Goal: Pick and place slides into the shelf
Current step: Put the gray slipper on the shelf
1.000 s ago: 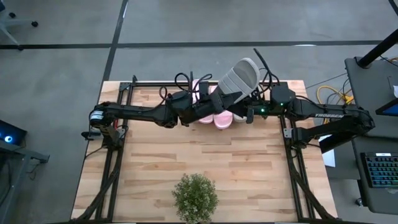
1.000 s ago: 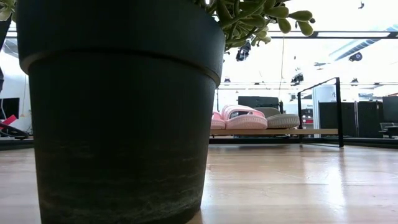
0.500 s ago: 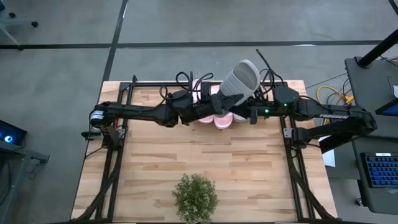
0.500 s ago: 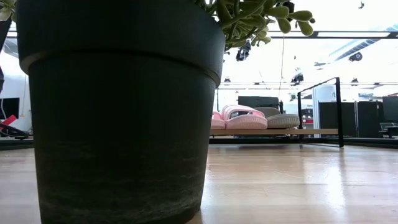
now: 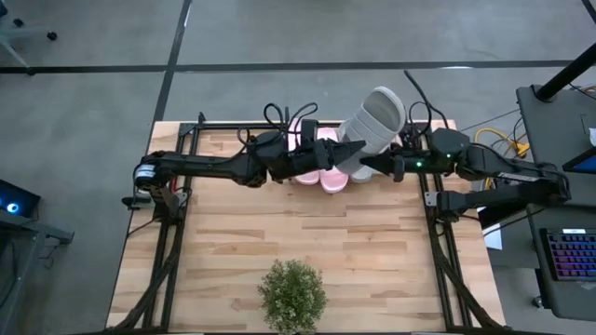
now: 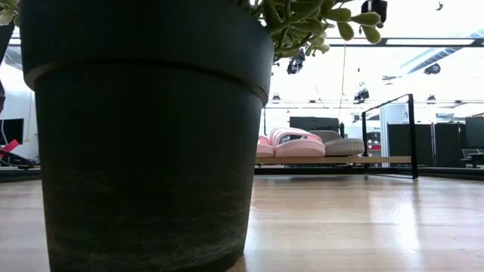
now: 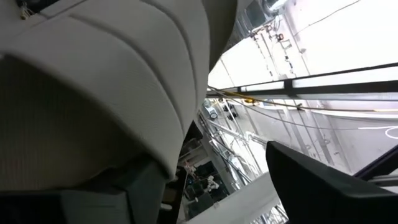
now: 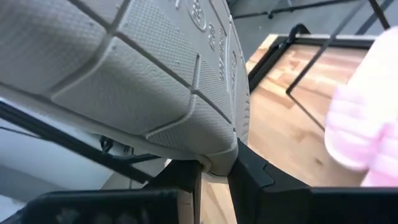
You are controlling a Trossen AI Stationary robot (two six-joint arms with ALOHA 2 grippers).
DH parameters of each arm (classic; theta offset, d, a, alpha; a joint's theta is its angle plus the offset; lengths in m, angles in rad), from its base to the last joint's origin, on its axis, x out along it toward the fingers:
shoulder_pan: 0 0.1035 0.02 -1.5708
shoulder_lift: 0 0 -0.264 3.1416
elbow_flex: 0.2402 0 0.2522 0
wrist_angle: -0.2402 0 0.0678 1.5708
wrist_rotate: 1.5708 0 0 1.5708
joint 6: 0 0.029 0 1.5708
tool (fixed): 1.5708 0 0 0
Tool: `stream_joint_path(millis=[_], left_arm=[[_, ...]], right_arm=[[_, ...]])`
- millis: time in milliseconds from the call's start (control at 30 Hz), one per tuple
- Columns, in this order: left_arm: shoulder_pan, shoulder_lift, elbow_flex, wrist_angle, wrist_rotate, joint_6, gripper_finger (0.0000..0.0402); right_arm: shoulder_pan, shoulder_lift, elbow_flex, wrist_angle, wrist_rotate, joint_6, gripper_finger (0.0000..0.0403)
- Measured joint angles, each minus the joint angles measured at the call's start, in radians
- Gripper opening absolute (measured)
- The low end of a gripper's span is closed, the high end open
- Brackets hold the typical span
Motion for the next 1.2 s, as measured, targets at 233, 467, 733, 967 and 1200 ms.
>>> stream_joint_path(millis=[233, 467, 733, 967, 1200], left_arm=[[0.012, 0.000, -0.002, -0.014, 0.133, 0.007, 0.0252], [0.016, 0.006, -0.010, -0.035, 0.272, 0.076, 0.0252], [0.018, 0.006, -0.016, -0.064, 0.347, 0.090, 0.0252], [0.017, 0.002, -0.009, -0.095, 0.428, 0.135, 0.0252], [0.014, -0.019, -0.007, -0.083, 0.431, 0.159, 0.0251]], right_arm=[[0.001, -0.052, 0.004, -0.131, -0.070, 0.038, 0.0043], [0.001, -0.094, 0.006, -0.283, -0.081, 0.064, 0.0041], [0.001, -0.095, 0.005, -0.325, -0.074, 0.100, 0.0040], [-0.001, -0.117, -0.003, -0.358, -0.072, 0.111, 0.0040], [0.001, -0.167, -0.002, -0.334, -0.097, 0.127, 0.0039]])
